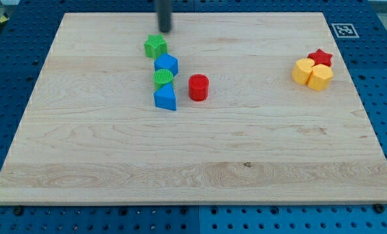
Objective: Move the green star above the green circle
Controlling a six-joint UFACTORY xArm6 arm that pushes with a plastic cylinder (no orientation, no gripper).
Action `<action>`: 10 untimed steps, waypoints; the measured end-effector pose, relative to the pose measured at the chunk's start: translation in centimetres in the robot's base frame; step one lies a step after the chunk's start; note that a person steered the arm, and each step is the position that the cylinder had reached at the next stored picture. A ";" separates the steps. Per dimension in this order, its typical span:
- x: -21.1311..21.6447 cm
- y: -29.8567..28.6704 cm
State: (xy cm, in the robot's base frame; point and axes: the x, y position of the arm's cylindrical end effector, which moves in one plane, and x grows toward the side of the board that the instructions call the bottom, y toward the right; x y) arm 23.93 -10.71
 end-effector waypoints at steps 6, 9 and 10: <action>7.9 0.9; 8.1 0.0; 9.7 1.2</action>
State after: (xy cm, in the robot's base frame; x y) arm 33.63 -9.52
